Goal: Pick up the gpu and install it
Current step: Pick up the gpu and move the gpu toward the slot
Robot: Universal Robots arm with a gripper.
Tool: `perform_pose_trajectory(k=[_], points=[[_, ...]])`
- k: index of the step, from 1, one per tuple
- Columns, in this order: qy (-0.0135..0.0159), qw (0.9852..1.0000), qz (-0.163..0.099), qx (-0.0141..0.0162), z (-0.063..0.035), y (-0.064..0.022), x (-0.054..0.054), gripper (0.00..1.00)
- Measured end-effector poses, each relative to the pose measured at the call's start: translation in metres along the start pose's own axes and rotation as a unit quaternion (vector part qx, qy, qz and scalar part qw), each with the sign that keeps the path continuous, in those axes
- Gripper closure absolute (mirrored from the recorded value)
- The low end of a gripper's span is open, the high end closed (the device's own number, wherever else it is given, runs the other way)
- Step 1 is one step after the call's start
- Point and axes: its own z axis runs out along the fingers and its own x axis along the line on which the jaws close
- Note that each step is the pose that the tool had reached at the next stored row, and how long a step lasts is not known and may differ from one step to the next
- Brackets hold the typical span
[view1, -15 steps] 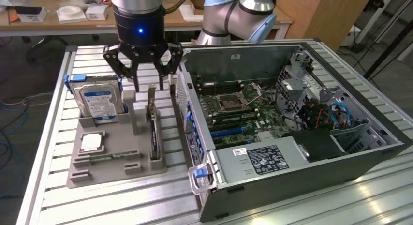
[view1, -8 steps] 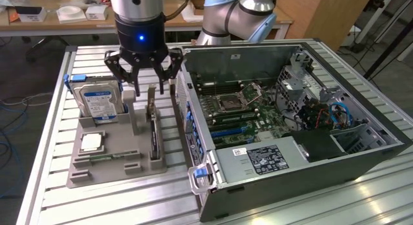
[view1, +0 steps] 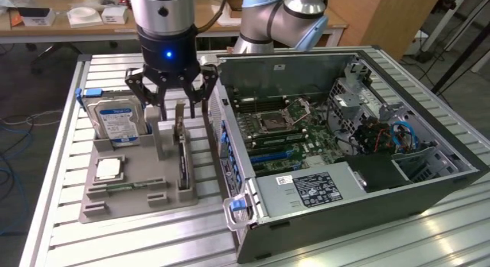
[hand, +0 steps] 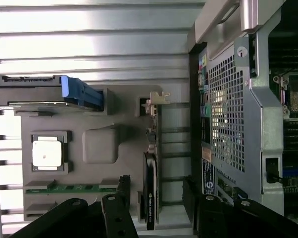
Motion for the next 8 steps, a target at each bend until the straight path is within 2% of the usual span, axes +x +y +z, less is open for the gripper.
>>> perform_pose_trajectory(k=[8], points=[[0.0,1.0,0.0,0.0,0.0122,-0.0047,0.0,0.45]])
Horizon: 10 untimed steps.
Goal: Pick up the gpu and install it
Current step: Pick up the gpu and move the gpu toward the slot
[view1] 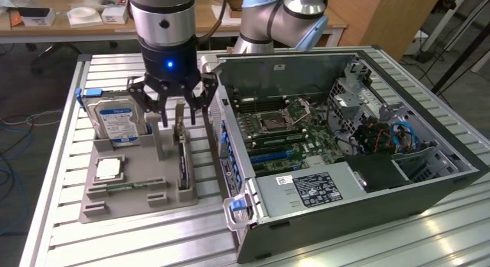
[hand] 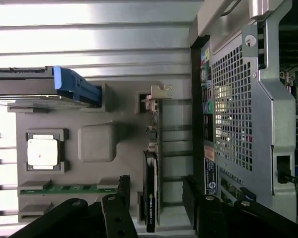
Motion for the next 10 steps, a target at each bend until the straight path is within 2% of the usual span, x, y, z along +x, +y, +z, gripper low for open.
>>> perform_pose_trajectory(k=[10], points=[[0.0,1.0,0.0,0.0,0.0147,-0.003,0.0,0.45]])
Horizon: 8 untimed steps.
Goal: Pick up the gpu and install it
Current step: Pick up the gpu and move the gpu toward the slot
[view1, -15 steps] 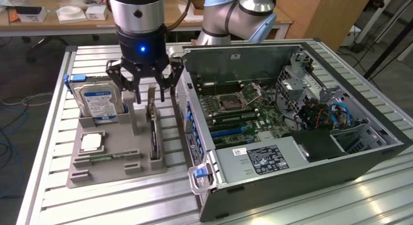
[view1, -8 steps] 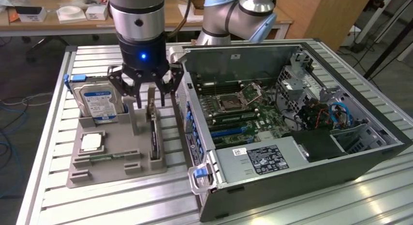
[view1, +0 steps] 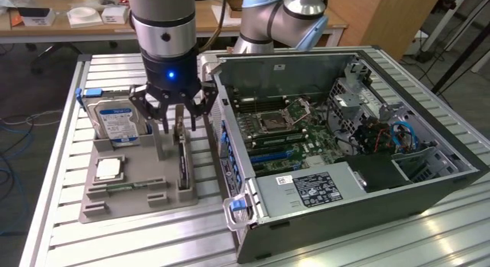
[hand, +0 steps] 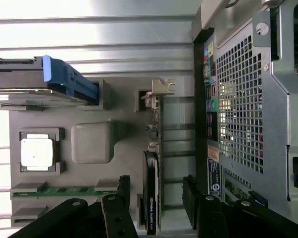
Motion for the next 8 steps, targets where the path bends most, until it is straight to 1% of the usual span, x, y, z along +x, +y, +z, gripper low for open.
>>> perform_pose_trajectory(k=[8], points=[[0.0001,1.0,0.0,0.0001,0.01,-0.0034,0.0001,0.45]])
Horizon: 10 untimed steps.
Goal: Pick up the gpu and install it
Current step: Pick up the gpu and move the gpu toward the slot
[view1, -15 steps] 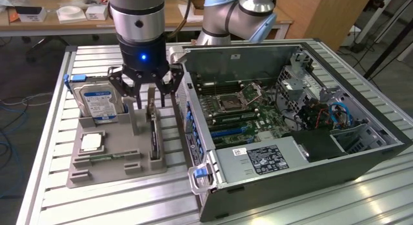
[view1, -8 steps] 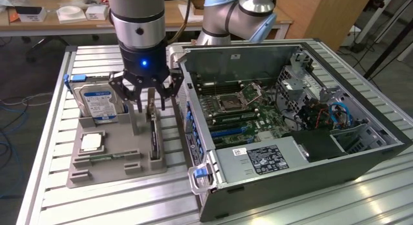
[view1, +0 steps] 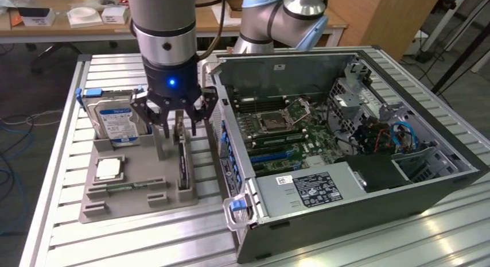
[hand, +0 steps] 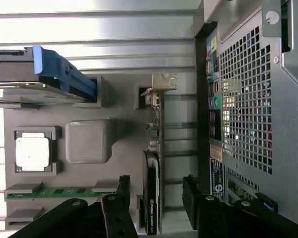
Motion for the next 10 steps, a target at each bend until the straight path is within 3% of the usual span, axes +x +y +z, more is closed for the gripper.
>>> perform_pose_trajectory(k=[10], points=[[-0.0001,1.0,0.0,-0.0001,0.0101,-0.0063,-0.0005,0.45]])
